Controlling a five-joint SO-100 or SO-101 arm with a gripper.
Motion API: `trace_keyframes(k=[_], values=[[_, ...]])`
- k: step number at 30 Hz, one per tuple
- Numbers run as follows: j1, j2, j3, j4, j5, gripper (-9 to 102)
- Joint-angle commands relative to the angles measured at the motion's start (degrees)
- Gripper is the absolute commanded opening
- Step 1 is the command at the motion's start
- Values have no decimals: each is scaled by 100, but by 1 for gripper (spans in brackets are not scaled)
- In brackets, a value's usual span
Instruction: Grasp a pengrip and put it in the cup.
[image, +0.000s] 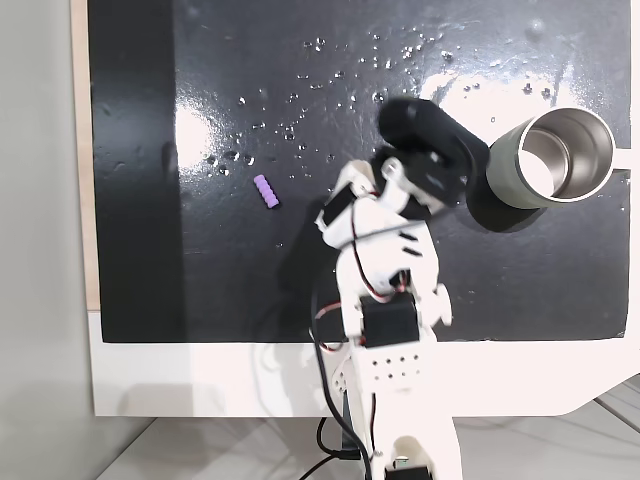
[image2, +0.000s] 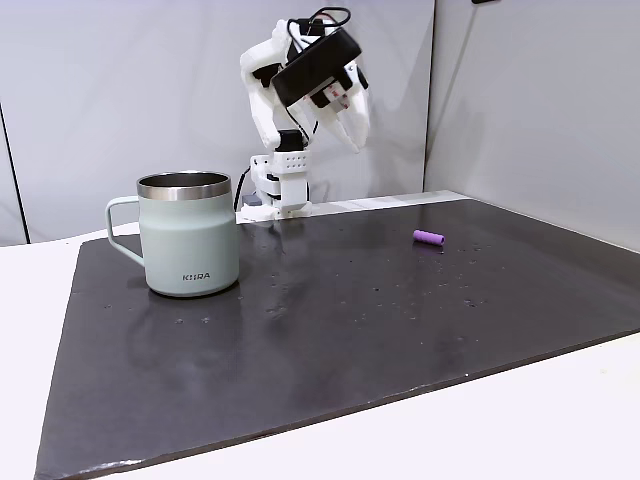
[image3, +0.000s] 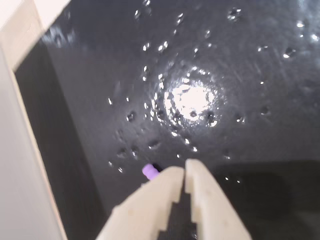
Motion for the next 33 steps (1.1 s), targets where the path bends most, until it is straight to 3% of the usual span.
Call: trace_keyframes(k=[1, 12, 21, 33], values=[[-334, -756, -1679, 501, -791, 5], [-1213, -1995, -2707, 1538, -2795, 27], [-1521, -2681, -2663, 1556, -3779, 28], [-1907, -4395, -3111, 1354, -3858, 28]])
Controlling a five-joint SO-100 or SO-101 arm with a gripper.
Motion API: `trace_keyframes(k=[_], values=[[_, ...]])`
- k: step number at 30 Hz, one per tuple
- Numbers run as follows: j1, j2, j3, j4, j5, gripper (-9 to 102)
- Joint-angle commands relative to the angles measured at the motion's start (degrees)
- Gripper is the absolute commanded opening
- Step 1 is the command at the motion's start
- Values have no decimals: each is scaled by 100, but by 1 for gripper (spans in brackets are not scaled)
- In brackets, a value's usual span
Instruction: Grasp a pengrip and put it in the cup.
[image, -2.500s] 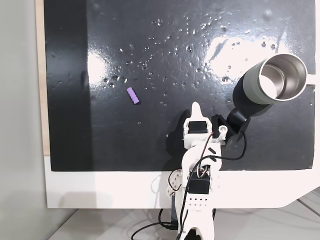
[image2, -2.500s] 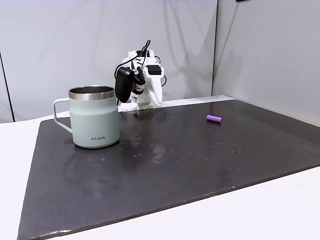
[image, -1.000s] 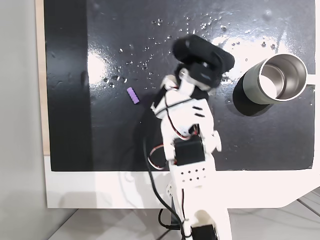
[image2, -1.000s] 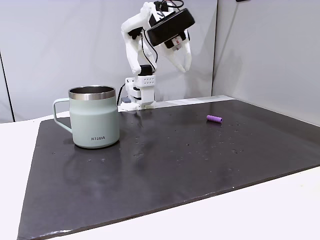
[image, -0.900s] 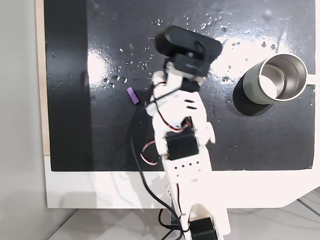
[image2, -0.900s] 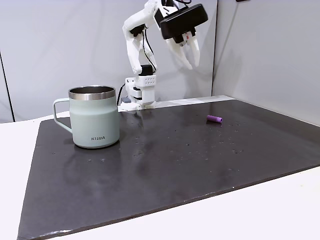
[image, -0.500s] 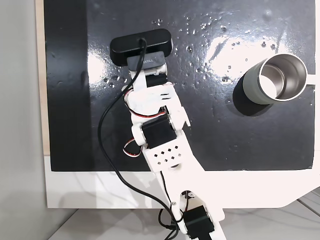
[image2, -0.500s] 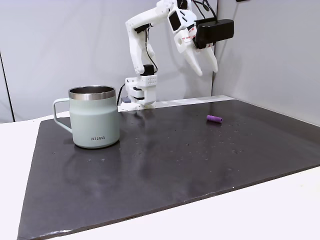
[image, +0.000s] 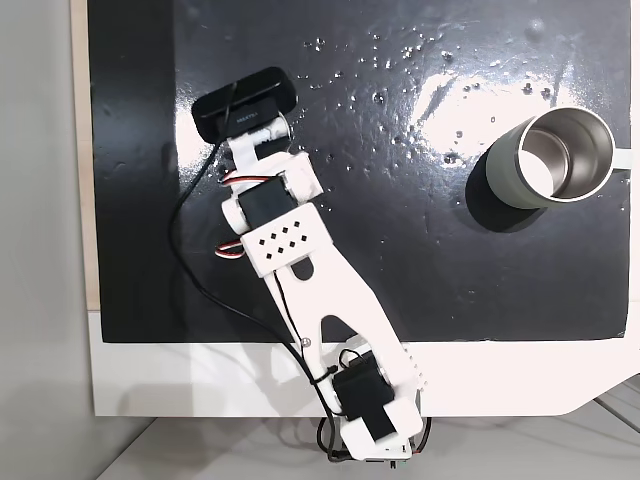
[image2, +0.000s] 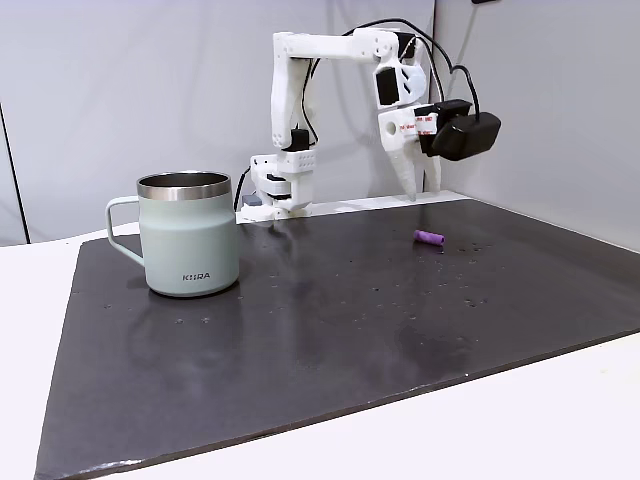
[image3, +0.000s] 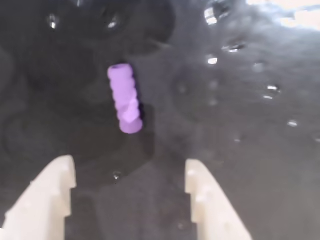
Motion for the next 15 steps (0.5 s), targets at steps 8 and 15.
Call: trace_keyframes(k=[8, 15], values=[[-202, -334, 352, -1063, 9, 28], [-237, -545, 844, -1591, 9, 29]])
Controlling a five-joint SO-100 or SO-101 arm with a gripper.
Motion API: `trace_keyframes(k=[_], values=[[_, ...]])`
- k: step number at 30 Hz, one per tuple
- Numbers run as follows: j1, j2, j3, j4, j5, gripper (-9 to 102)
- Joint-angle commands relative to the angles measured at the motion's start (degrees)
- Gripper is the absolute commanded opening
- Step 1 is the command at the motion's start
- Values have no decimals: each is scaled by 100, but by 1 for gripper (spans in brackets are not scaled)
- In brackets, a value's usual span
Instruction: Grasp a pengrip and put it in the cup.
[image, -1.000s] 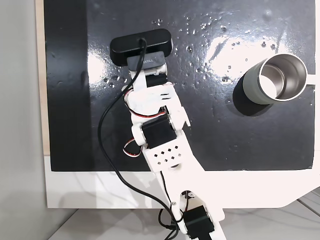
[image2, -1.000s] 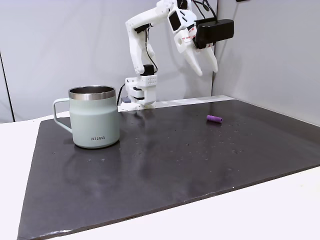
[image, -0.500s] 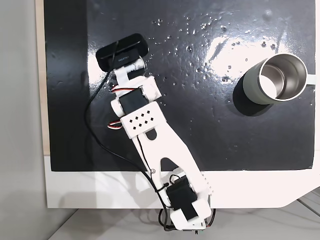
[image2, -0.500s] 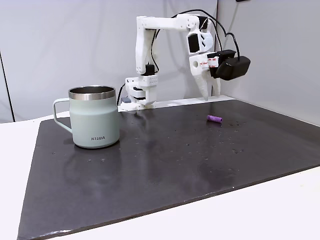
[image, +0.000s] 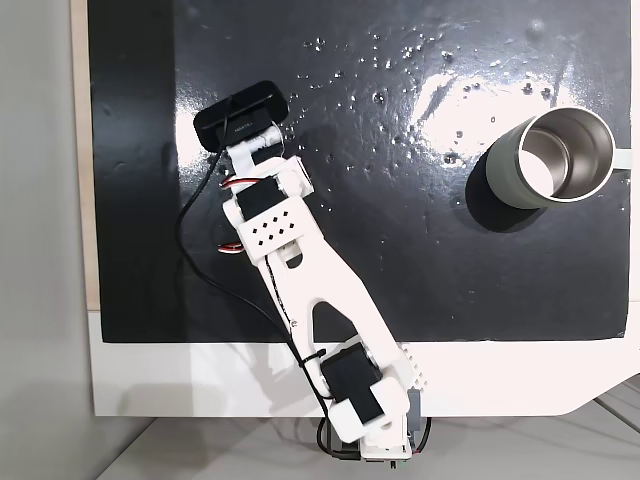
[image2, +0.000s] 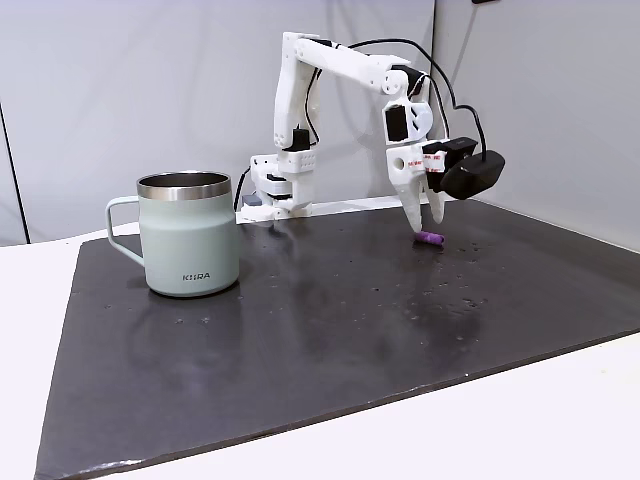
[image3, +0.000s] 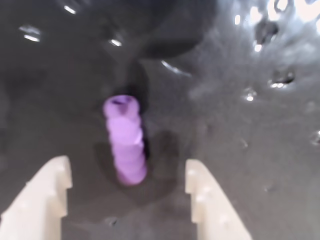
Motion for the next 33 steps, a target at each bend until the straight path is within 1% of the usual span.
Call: trace_keyframes(k=[1, 10, 15, 17, 23, 30, 33], values=[[-44, 0, 44, -264, -9, 28], [-132, -492, 105, -624, -18, 26], [-193, -598, 141, -773, -9, 21], [-193, -598, 202, -879, -9, 18], [-167, -589, 352, -1046, -9, 0], [-62, -325, 413, -1072, 220, 0], [35, 211, 466, -782, 369, 0]])
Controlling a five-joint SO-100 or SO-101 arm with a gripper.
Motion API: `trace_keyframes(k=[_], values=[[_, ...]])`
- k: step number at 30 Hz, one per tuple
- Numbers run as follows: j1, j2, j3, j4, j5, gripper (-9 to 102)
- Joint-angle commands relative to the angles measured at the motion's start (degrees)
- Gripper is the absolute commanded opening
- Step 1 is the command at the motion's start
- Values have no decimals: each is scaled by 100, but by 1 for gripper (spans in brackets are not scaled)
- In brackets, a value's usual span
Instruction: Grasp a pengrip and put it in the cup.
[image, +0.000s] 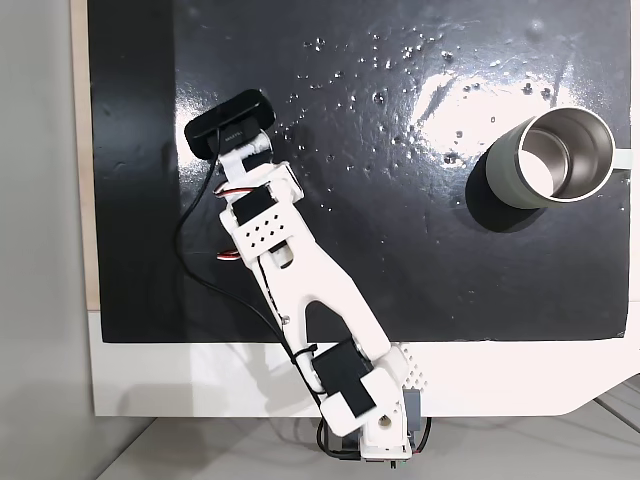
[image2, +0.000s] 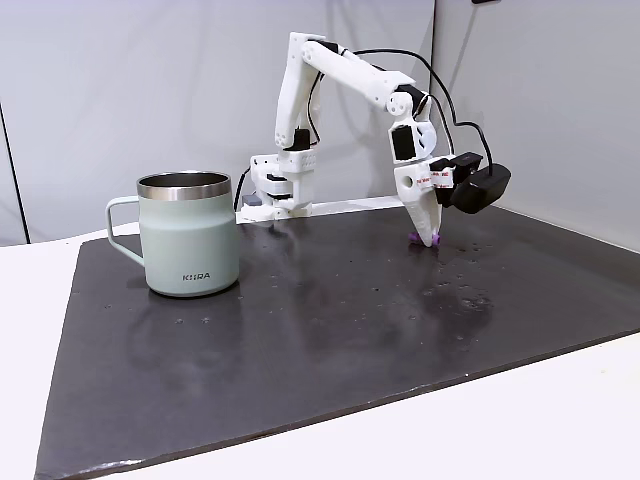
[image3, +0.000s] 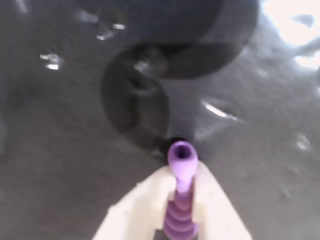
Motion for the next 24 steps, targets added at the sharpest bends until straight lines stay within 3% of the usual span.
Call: trace_keyframes(k=[1, 13, 24], values=[[255, 677, 0, 246, 237, 0], [1424, 3823, 0, 1907, 475, 0], [3384, 4772, -492, 1617, 527, 0]])
